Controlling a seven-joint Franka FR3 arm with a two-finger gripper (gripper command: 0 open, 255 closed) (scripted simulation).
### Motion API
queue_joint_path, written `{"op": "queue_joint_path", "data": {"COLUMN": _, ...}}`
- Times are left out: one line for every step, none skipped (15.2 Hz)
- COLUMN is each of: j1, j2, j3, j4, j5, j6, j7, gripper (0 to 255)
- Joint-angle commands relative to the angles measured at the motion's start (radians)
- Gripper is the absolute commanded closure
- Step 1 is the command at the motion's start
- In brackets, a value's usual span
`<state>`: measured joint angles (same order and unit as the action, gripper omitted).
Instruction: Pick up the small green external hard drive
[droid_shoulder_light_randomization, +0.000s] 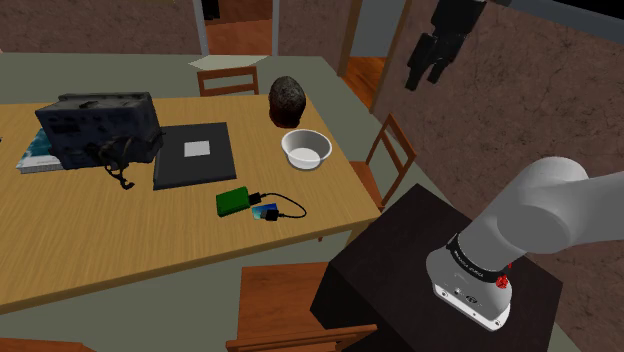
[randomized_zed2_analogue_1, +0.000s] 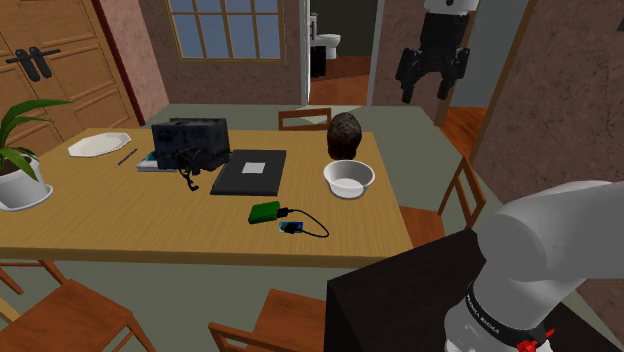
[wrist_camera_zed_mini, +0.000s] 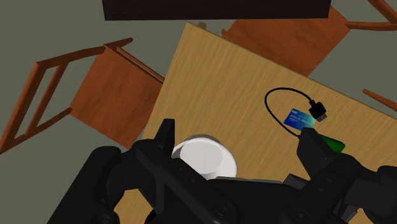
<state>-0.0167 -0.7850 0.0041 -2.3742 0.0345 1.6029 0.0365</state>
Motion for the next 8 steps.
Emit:
{"op": "queue_joint_path", "data": {"j1": 0.0, "j2": 0.0, "j3": 0.0, "j4": 0.0, "j5": 0.0, "j6": 0.0, "j7": 0.0, "gripper": 0}}
{"op": "queue_joint_path", "data": {"j1": 0.008, "j2": 0.026, "j3": 0.006, "j4": -0.007, "j5": 0.001, "j6": 0.03, "j7": -0.007, "gripper": 0}}
{"op": "queue_joint_path", "data": {"j1": 0.015, "j2": 0.053, "j3": 0.013, "j4": -0.014, "j5": 0.001, "j6": 0.059, "j7": -0.014, "gripper": 0}}
{"op": "queue_joint_path", "data": {"j1": 0.022, "j2": 0.08, "j3": 0.02, "j4": -0.019, "j5": 0.001, "j6": 0.089, "j7": -0.021, "gripper": 0}}
{"op": "queue_joint_path", "data": {"j1": 0.029, "j2": 0.109, "j3": 0.026, "j4": -0.023, "j5": 0.001, "j6": 0.118, "j7": -0.027, "gripper": 0}}
{"op": "queue_joint_path", "data": {"j1": 0.037, "j2": 0.138, "j3": 0.033, "j4": -0.026, "j5": 0.001, "j6": 0.146, "j7": -0.033, "gripper": 0}}
{"op": "queue_joint_path", "data": {"j1": 0.043, "j2": 0.169, "j3": 0.04, "j4": -0.027, "j5": 0.0, "j6": 0.175, "j7": -0.04, "gripper": 0}}
{"op": "queue_joint_path", "data": {"j1": 0.05, "j2": 0.2, "j3": 0.047, "j4": -0.028, "j5": -0.001, "j6": 0.203, "j7": -0.045, "gripper": 0}}
